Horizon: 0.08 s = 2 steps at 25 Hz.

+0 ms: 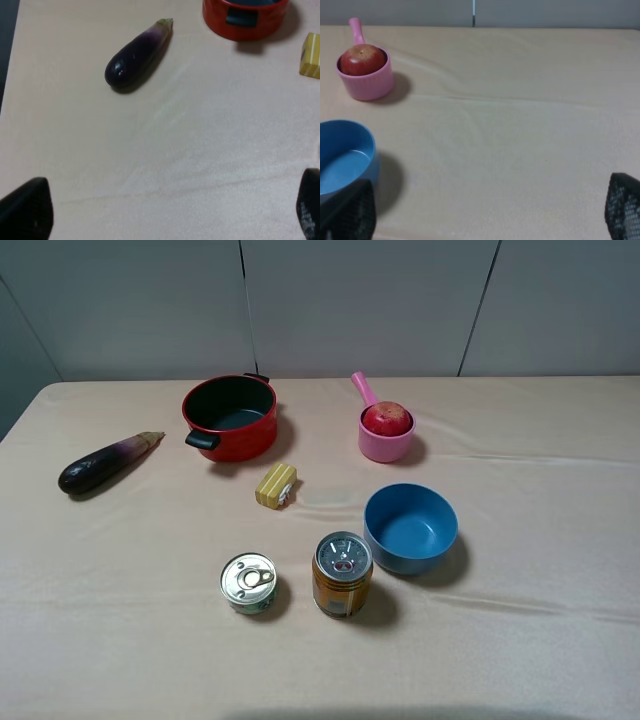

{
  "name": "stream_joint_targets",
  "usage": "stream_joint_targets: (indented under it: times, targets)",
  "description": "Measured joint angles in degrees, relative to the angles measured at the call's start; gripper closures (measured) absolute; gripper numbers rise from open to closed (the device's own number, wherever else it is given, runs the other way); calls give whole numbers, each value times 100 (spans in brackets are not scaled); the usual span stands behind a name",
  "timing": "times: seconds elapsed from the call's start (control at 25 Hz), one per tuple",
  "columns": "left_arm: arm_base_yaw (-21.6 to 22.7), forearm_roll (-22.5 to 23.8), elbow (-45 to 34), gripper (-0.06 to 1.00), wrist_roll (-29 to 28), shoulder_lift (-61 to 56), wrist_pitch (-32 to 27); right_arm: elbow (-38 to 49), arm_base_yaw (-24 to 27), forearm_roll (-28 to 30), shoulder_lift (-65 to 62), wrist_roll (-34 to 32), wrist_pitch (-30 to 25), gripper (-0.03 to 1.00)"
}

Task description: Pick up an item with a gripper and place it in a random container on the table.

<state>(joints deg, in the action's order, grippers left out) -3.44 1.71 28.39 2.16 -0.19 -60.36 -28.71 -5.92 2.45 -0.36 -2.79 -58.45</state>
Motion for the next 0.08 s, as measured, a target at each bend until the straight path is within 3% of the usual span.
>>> stream_joint_targets:
  times: [0.08]
  targets:
    - [0,0,0,-4,0,0,0,0,0,0,0,0,0,27]
